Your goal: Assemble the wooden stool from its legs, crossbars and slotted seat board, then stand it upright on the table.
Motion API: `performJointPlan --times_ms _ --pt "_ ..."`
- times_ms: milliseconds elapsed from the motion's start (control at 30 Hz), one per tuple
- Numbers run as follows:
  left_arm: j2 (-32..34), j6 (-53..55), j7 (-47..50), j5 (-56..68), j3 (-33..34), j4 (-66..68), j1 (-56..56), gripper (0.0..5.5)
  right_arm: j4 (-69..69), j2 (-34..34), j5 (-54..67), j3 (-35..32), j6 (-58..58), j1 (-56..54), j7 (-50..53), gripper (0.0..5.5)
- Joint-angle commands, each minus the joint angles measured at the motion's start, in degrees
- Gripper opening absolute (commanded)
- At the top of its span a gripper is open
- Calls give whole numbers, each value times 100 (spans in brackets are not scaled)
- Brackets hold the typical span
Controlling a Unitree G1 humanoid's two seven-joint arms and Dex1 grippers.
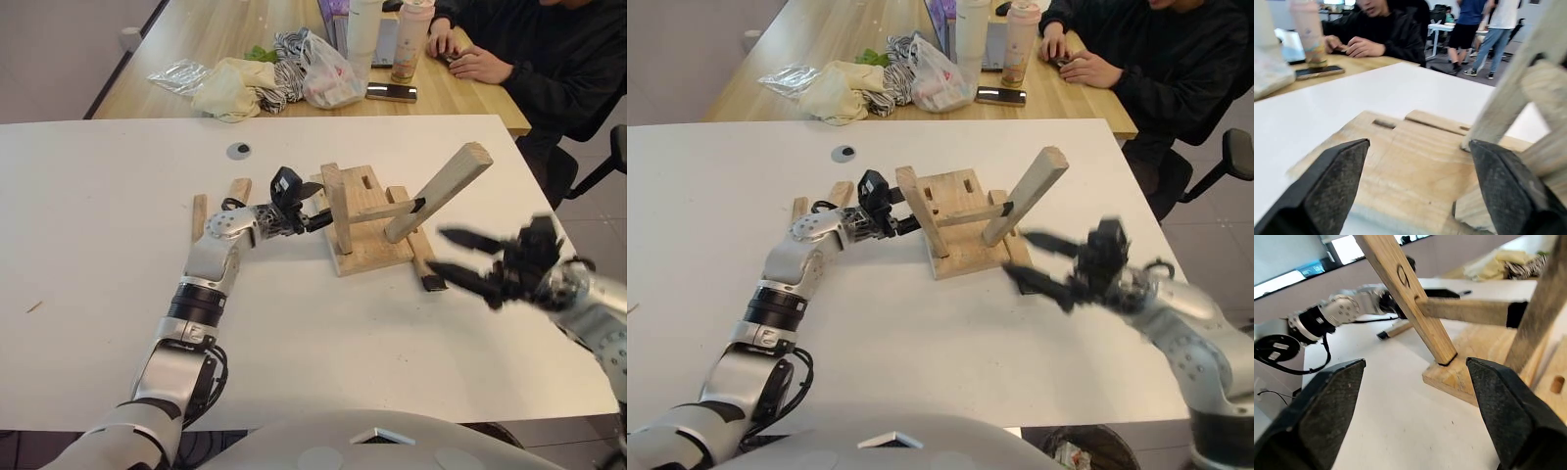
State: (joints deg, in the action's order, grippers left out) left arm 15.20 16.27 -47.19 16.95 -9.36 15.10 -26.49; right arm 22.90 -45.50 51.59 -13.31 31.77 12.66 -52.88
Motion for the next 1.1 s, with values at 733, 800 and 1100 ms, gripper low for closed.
performJointPlan --times_ms 733,800,1100 --pt "1166 527 -1420 168 -488 -1395 367 375 -3873 1665 -3557 1035 -2588 -2381 1280 379" --pt "1254 259 -1152 -93 -289 -728 50 375 -3238 1442 -3259 854 -2263 -1837 926 379" --pt "636 -948 514 -1559 -366 3070 -1320 375 -808 265 -1412 1098 -93 556 -1234 379"
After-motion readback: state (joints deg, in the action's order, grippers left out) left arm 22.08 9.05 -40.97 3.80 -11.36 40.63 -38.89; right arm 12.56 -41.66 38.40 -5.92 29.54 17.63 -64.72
